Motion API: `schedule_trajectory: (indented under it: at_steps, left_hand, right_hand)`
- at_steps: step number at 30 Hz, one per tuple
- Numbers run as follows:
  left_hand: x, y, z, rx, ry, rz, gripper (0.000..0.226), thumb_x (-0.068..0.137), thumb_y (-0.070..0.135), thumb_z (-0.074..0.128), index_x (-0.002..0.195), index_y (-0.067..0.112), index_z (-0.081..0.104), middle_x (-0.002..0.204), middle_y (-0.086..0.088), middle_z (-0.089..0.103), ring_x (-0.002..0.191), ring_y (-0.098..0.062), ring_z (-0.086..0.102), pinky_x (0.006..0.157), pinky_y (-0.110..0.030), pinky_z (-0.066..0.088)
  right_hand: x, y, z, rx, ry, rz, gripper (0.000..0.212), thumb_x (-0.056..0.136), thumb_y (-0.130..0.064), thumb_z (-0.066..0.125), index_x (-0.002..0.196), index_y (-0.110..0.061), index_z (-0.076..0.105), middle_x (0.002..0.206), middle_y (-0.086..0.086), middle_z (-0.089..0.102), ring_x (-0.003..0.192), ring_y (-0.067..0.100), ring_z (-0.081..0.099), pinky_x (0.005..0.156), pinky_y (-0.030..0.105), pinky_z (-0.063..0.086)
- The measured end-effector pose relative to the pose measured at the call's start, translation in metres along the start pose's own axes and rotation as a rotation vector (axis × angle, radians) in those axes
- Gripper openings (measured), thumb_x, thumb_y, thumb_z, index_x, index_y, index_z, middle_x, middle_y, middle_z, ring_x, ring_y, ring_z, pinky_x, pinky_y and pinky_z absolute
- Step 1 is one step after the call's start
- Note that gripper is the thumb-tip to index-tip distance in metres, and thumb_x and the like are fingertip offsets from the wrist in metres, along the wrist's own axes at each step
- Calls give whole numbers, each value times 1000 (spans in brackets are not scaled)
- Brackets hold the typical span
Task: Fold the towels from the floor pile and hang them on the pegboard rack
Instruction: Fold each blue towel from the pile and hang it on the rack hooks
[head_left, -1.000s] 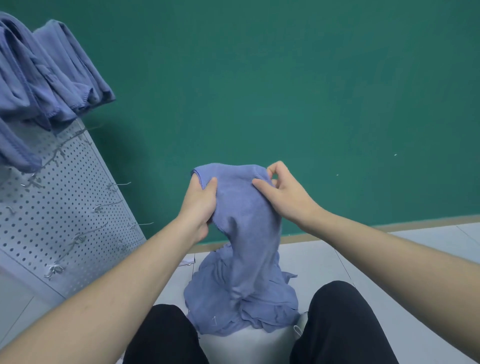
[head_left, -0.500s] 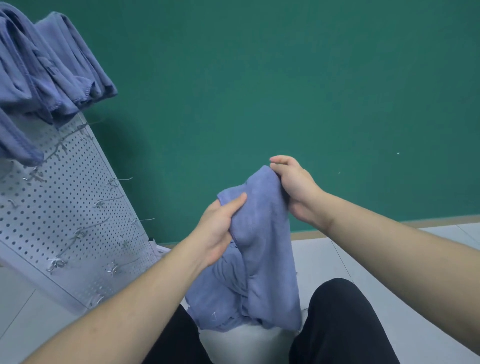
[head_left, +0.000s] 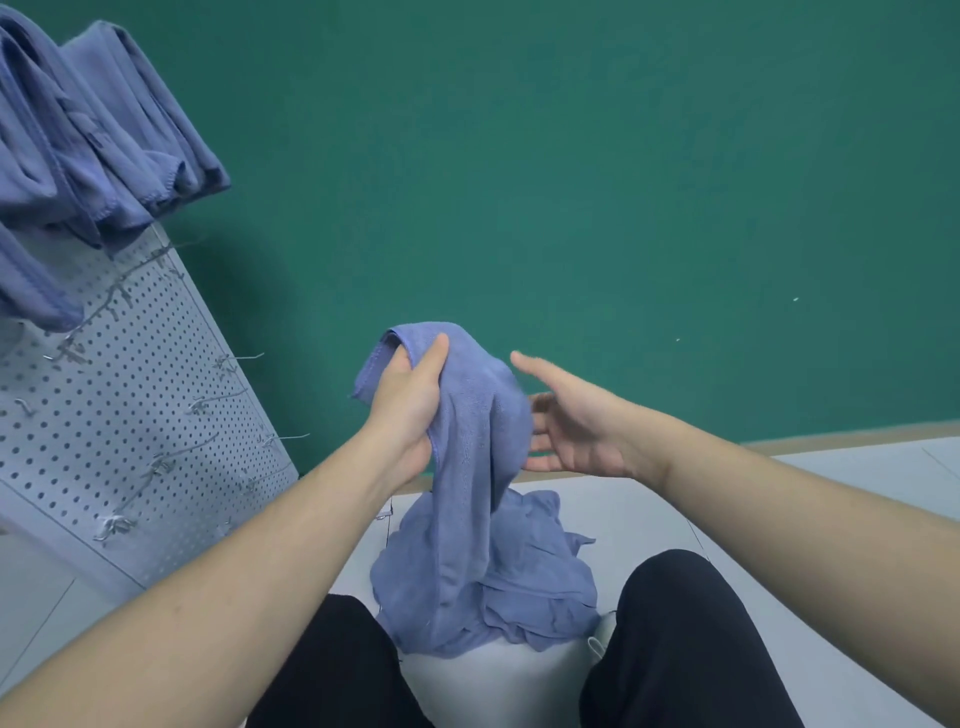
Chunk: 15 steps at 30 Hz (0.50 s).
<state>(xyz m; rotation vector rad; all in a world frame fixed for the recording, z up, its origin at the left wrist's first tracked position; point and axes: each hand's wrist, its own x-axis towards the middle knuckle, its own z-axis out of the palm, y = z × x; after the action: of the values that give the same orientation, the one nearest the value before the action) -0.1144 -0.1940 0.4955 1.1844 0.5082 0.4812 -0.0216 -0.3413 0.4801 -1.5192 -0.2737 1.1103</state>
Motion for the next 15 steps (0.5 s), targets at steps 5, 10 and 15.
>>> schedule_trajectory:
  at_steps: [5, 10, 15]
  left_hand:
    - [10, -4, -16, 184, 25, -53, 26, 106, 29, 47, 127, 20, 59, 114, 1, 73, 96, -12, 72, 75, -28, 56]
    - [9, 1, -25, 97, 21, -282, 29, 103, 36, 53, 117, 14, 65, 105, -6, 76, 80, -17, 75, 67, -30, 55]
    - [-8, -11, -28, -90, -303, -443, 47, 94, 48, 59, 119, 8, 68, 121, -12, 70, 112, -29, 68, 101, -43, 48]
  right_hand:
    - [8, -4, 2, -78, 135, -293, 34, 96, -44, 54, 108, -14, 64, 94, -2, 65, 85, 18, 58, 85, 36, 52]
    - [3, -7, 13, -187, 349, -425, 28, 101, -45, 49, 85, -22, 49, 81, -9, 53, 71, 11, 47, 65, 27, 40]
    - [13, -10, 18, -61, 450, -355, 28, 104, -42, 43, 97, -16, 48, 91, 1, 52, 78, 16, 50, 67, 29, 45]
